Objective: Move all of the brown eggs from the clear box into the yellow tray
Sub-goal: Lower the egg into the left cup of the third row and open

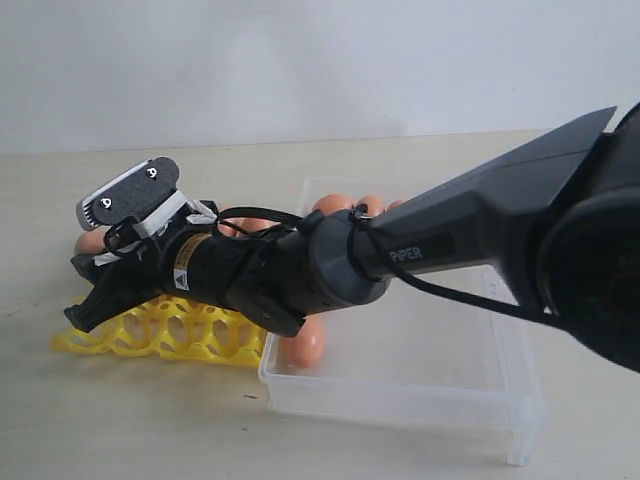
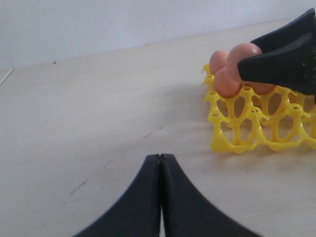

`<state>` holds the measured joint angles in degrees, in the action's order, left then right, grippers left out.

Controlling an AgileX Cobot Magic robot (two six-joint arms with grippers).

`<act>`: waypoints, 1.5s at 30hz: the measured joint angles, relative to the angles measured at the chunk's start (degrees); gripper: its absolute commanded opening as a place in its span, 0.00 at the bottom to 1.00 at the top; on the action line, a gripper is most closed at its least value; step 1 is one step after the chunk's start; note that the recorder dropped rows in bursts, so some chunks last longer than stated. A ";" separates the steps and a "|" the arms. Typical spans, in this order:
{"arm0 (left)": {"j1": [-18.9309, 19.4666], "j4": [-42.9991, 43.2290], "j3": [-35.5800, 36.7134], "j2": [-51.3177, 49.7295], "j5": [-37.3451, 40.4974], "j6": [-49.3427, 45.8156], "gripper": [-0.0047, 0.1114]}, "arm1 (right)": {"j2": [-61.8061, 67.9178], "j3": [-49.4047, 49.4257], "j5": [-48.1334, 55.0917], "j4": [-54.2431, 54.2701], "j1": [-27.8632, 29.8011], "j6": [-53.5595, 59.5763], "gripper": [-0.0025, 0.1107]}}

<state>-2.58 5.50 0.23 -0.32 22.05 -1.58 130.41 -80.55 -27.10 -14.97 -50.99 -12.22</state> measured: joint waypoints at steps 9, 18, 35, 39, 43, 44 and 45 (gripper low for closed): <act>0.00 0.00 0.00 0.00 0.00 0.00 0.04 | 2.84 -2.84 1.00 -0.17 0.00 -0.78 0.02; 0.00 0.00 0.00 0.00 0.00 0.00 0.04 | 3.78 -2.84 1.89 -0.17 0.00 -0.89 0.02; 0.00 0.00 0.00 0.00 0.00 0.00 0.04 | 3.78 -7.82 7.69 -1.18 -0.12 -1.00 0.02; 0.00 0.00 0.00 0.00 0.00 0.00 0.04 | 4.26 -8.07 7.28 -1.62 -0.12 -1.00 0.02; 0.00 0.00 0.00 0.00 0.00 0.00 0.04 | 5.49 -8.07 6.65 -2.46 -0.12 -1.46 0.02; 0.00 0.00 0.00 0.00 0.00 0.00 0.04 | 5.76 -8.07 6.65 -2.59 -0.12 -1.72 0.02; 0.00 0.00 0.00 0.00 0.00 0.00 0.04 | 5.93 -8.07 6.65 -2.73 -0.12 -1.85 0.02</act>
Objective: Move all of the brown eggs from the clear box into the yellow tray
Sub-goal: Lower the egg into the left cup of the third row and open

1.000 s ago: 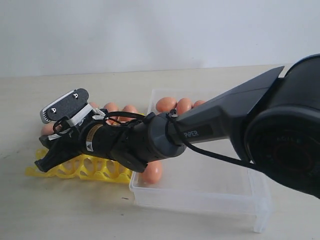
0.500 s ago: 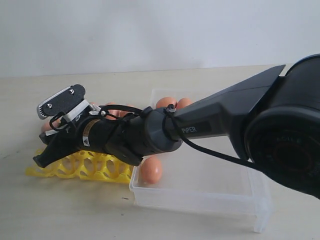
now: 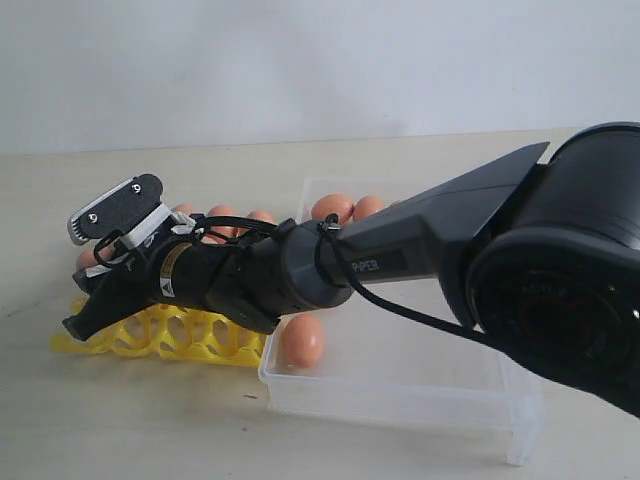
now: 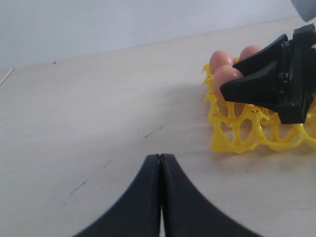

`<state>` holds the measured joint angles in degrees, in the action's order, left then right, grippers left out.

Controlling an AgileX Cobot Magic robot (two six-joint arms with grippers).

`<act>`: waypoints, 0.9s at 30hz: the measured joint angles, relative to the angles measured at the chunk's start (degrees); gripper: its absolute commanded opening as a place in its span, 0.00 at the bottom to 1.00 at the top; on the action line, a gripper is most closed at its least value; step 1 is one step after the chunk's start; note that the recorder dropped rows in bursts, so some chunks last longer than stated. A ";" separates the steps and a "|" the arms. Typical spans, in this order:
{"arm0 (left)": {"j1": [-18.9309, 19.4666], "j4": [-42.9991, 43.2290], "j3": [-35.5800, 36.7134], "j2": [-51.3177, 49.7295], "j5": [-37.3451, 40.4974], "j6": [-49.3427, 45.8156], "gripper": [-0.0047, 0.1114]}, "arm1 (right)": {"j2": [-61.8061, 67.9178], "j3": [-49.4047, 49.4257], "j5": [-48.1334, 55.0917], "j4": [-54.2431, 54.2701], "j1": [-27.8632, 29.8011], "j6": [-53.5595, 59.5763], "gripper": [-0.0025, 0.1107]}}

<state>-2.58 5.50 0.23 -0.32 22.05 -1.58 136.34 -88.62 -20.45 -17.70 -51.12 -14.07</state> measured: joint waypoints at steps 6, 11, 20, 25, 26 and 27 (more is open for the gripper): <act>0.00 0.00 0.00 0.00 0.00 0.00 0.04 | 0.71 -0.02 -0.32 0.00 0.00 -0.21 0.02; 0.00 0.00 0.00 0.00 0.00 0.00 0.04 | 1.43 -0.02 -0.37 0.00 0.00 -0.36 0.02; 0.00 0.00 0.00 0.00 0.00 0.00 0.04 | 1.66 -0.02 -0.47 0.00 -0.13 -0.46 0.29; 0.00 0.00 0.00 0.00 0.00 0.00 0.04 | 1.66 -0.02 -0.61 0.00 -0.13 -0.46 0.49; 0.00 0.00 0.00 0.00 0.00 0.00 0.04 | 1.66 -0.02 -0.66 0.00 -0.13 -0.46 0.51; 0.00 0.00 0.00 0.00 0.00 0.00 0.04 | 1.66 -0.02 -0.66 0.00 -0.13 -0.46 0.52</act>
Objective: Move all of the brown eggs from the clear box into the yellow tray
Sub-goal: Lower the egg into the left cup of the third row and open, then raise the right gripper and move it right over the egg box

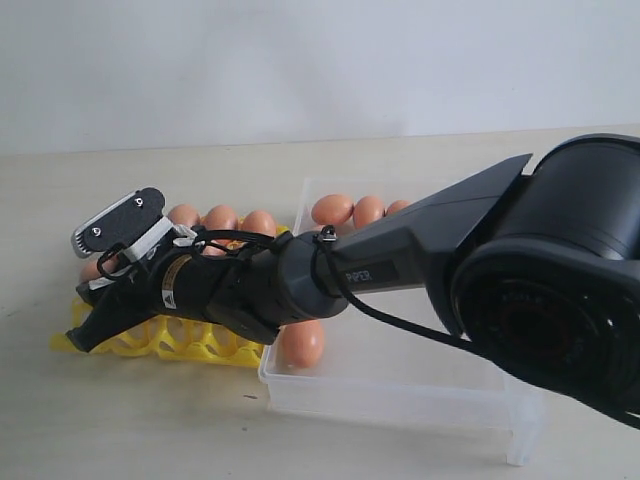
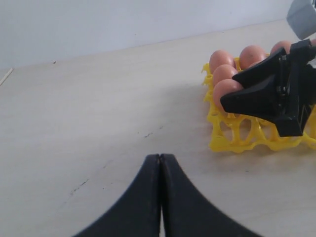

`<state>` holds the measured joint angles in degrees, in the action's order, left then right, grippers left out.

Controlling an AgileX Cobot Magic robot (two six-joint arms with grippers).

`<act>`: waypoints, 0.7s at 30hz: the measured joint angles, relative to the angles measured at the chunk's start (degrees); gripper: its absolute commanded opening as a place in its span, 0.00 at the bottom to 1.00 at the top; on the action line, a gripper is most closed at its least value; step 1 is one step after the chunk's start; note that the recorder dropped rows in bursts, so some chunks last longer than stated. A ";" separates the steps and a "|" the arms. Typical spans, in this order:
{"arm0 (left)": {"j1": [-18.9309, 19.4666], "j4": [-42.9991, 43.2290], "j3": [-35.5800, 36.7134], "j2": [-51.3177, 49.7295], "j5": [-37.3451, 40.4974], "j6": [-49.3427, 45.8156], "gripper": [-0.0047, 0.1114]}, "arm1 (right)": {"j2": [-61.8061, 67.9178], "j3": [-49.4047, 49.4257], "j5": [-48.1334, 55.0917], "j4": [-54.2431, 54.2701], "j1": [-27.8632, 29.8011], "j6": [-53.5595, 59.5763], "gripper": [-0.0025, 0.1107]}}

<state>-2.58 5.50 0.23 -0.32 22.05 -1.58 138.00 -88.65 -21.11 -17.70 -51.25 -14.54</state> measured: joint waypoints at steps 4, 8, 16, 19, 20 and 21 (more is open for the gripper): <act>0.00 0.00 0.00 0.00 0.00 0.00 0.04 | -0.78 0.00 0.00 0.00 0.00 0.00 0.53; 0.00 0.00 0.00 0.00 0.00 0.00 0.04 | -2.18 0.00 -0.21 0.00 0.00 0.00 0.53; 0.00 0.00 0.00 0.00 0.00 0.00 0.04 | -4.10 0.00 -0.43 0.00 0.00 -1.81 0.53; 0.00 0.00 0.00 0.00 0.00 0.00 0.04 | -5.25 0.00 0.47 0.00 0.00 -4.34 0.53; 0.00 0.00 0.00 0.00 0.00 0.00 0.04 | -5.84 0.00 1.24 0.00 0.00 -4.90 0.53; 0.00 0.00 0.00 0.00 0.00 0.00 0.04 | -6.55 0.00 2.36 0.00 0.00 -5.51 0.52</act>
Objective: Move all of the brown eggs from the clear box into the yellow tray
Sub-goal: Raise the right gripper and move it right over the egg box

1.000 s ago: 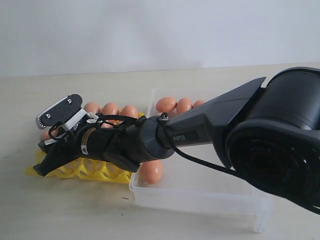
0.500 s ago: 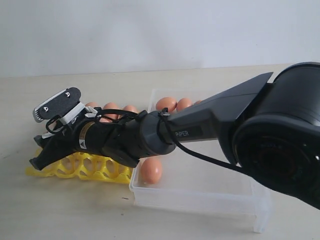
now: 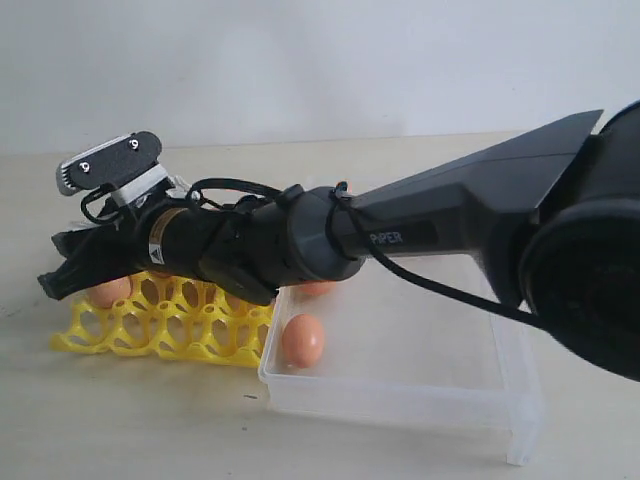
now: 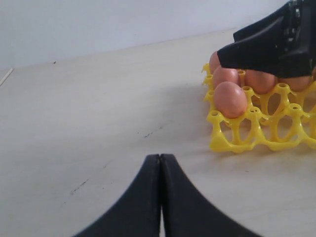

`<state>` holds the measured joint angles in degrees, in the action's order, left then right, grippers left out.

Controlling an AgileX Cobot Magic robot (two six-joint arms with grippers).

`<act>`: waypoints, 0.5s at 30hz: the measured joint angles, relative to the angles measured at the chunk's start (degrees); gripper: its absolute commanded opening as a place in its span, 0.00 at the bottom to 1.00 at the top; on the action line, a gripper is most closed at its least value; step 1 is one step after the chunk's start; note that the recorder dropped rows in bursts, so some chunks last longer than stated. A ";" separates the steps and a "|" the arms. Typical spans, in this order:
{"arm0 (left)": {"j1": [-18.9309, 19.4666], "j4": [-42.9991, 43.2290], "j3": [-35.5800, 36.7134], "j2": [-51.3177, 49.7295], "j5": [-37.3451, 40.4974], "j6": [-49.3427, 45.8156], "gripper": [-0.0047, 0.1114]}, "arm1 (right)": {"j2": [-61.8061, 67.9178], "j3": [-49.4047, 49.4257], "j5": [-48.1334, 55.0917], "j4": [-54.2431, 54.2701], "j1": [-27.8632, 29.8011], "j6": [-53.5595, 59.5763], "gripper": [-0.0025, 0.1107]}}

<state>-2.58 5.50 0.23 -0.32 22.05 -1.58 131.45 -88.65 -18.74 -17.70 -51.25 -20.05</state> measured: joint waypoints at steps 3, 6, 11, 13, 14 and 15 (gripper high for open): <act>0.00 0.00 0.00 0.00 0.00 0.00 0.04 | -4.11 0.00 9.35 0.00 0.00 -0.23 0.34; 0.00 0.00 0.00 0.00 0.00 0.00 0.04 | -7.89 0.00 20.25 0.00 0.00 3.37 0.02; 0.00 0.00 0.00 0.00 0.00 0.00 0.04 | -19.02 1.19 30.72 -0.10 0.00 8.90 0.02; 0.00 0.00 0.00 0.00 0.00 0.00 0.04 | -23.22 2.51 32.81 -0.10 0.00 9.35 0.02; 0.00 0.00 0.00 0.00 0.00 0.00 0.04 | -24.89 3.35 34.39 -0.26 0.00 9.75 0.02; 0.00 0.00 0.00 0.00 0.00 0.00 0.04 | -26.43 4.43 35.81 -0.40 0.00 10.36 0.02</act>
<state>-2.58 5.50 0.23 -0.32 22.05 -1.58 105.02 -84.22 17.07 -18.10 -51.25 -9.68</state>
